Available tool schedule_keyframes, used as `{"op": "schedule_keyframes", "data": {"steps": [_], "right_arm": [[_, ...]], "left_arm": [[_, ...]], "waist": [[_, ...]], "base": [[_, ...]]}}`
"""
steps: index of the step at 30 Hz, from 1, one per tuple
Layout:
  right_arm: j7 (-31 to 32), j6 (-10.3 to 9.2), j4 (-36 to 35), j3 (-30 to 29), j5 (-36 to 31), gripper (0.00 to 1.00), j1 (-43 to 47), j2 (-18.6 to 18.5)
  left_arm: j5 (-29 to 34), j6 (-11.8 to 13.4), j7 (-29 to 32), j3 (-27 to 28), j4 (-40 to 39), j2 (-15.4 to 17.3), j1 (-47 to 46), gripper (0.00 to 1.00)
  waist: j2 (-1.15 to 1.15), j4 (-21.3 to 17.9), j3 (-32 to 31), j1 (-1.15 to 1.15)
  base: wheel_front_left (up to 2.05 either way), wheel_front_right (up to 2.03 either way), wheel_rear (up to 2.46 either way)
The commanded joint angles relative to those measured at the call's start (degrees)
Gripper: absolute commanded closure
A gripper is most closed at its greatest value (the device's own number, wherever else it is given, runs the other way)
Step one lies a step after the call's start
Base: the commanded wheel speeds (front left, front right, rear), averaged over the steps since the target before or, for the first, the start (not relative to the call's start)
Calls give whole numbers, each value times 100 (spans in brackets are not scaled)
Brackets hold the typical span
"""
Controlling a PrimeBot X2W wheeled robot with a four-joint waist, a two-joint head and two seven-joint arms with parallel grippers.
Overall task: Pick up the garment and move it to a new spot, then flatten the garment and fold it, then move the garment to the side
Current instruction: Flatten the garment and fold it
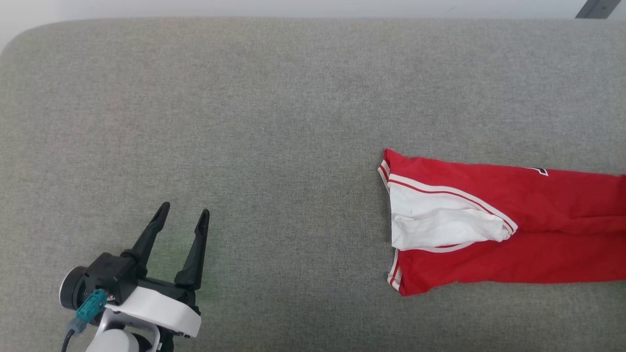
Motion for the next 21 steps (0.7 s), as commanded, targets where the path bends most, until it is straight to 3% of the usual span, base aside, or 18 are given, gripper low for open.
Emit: {"op": "schedule_keyframes", "data": {"steps": [1,11,15,21], "right_arm": [[16,-13,-151,146,69,100,100,55],[300,-9,-1898,2529,469,100,381,517],[293,-8,-2104,3372,441,100,104,651],[178,-8,-1873,4275,512,100,-416,851]], "left_arm": [[11,15,-10,13,1,-13,54,0],[15,15,-10,-20,119,-78,112,0],[-50,15,-10,-94,162,-78,11,0],[-101,15,-10,-147,160,-109,-36,0]], "waist": [[0,-3,-31,0],[0,74,-152,0],[0,161,-176,0],[0,309,-148,0]], "base": [[0,0,0],[0,0,0],[0,0,0],[0,0,0]]}}
